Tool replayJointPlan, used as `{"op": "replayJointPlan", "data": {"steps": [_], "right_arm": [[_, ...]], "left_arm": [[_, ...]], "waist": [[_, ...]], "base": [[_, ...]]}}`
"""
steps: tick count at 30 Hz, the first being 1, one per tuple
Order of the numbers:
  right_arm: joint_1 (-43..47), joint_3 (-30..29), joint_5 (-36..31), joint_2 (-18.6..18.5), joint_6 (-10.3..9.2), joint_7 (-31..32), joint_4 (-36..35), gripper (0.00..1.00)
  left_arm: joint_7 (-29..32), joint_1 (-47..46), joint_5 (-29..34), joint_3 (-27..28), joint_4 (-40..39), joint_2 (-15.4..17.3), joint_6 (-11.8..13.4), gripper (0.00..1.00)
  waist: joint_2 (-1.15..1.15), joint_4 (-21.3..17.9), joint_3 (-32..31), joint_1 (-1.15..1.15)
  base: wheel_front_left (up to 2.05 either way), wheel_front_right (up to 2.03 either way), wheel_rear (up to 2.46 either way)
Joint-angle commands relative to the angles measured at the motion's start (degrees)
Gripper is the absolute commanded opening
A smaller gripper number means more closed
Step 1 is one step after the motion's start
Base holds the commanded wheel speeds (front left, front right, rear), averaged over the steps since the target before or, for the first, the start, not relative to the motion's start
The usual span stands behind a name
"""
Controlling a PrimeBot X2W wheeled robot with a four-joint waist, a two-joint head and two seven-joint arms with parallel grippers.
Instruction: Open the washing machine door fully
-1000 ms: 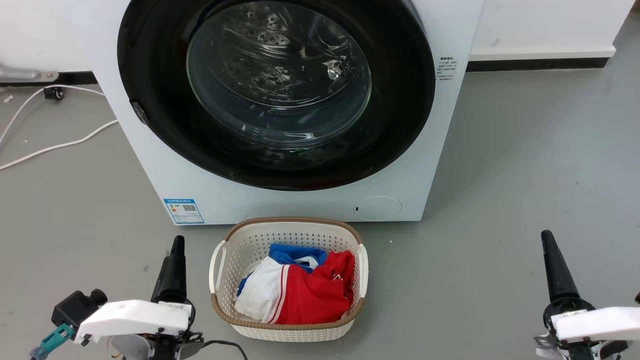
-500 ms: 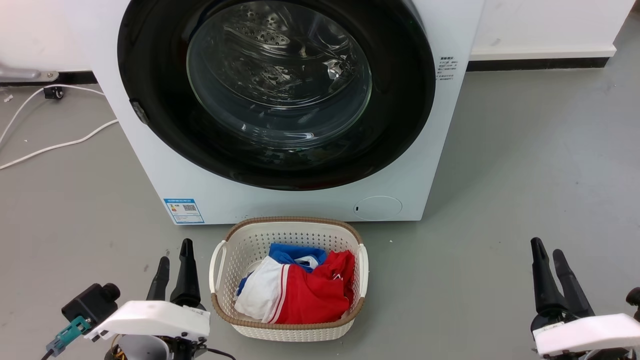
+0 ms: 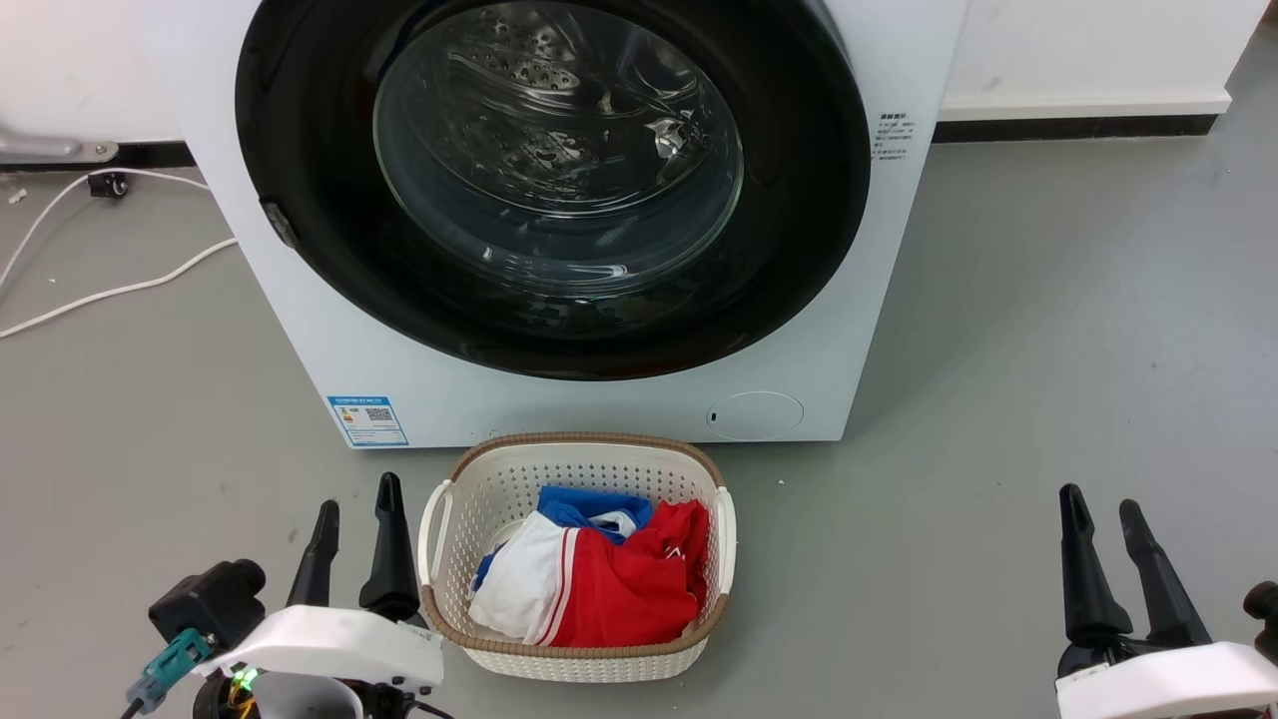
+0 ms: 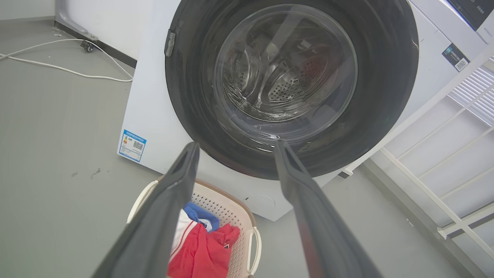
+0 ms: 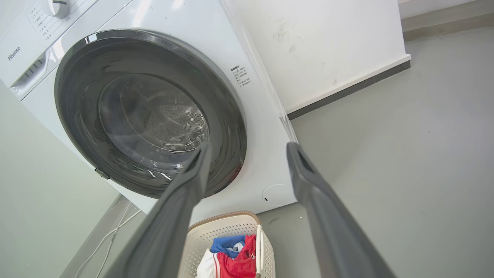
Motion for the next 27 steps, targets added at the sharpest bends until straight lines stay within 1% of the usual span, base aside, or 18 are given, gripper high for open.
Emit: {"op": "replayJointPlan", "data": {"steps": [1, 12, 27], "right_arm": [[0.1, -0.07, -2.15, -0.08, 0.11, -0.64, -1.16, 1.0], [1.41, -0.11, -8.19, -0.05, 0.11, -2.2, -2.08, 1.0], [3.4, -0.14, -15.5, -0.01, 0.13, -4.21, -3.46, 1.0]], "left_arm": [[-0.74, -0.04, 2.14, -0.34, -1.07, 0.45, 0.23, 1.0], [-2.33, 0.75, 8.21, -1.37, -1.54, 0.4, 0.29, 1.0], [-4.46, 2.31, 16.05, -1.63, -1.39, -0.47, -0.89, 1.0]], "waist": [[0.0, 0.0, -0.01, 0.0], [0.0, 0.11, -0.07, 0.0], [0.0, 0.09, -0.31, 0.0]], "base": [[0.0, 0.0, 0.0], [0.0, 0.0, 0.0], [0.0, 0.0, 0.0]]}}
